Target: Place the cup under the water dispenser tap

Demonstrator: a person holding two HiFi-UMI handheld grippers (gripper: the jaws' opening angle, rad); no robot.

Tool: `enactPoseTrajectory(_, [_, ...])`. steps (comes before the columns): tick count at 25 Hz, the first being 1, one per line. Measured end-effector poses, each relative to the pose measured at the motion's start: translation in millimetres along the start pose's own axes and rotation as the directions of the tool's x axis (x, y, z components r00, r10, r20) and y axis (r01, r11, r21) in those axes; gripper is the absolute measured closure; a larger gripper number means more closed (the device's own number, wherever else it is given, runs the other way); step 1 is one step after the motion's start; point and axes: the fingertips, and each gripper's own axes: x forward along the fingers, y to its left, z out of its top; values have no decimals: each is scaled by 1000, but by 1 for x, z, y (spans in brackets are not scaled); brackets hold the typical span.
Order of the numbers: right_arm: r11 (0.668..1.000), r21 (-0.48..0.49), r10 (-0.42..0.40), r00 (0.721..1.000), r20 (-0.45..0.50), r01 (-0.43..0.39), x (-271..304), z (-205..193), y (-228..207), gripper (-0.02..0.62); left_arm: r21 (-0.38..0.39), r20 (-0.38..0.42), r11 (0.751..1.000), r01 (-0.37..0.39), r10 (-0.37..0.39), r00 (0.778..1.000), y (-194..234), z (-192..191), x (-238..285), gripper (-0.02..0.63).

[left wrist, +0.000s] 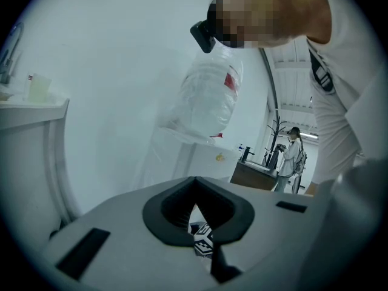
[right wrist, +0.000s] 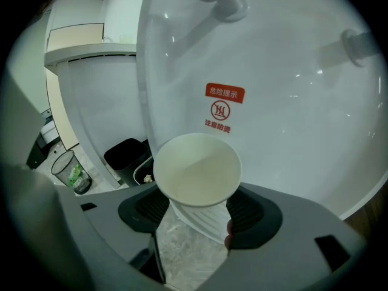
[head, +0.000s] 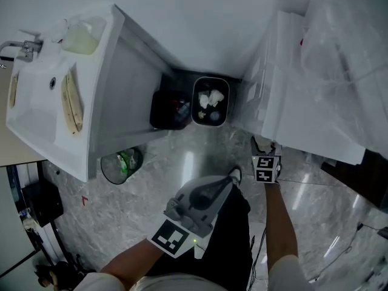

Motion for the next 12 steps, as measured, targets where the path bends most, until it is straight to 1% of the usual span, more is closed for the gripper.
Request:
enactPoseTrajectory(7, [996, 67, 69, 997, -25, -67, -15, -2, 0, 268, -10, -6, 1000, 1, -1, 1000, -9, 5, -5, 603])
enactPoseTrajectory(10, [994, 93, 55, 998, -35, -52, -30, -4, -3, 268, -6, -6, 1000, -2, 2, 1000, -12, 6, -8, 603])
enactPoseTrajectory(12, [993, 114, 37, 998, -49, -31, -50, -8, -3, 268, 8, -14, 1000, 2, -2, 1000, -18, 9, -10, 603])
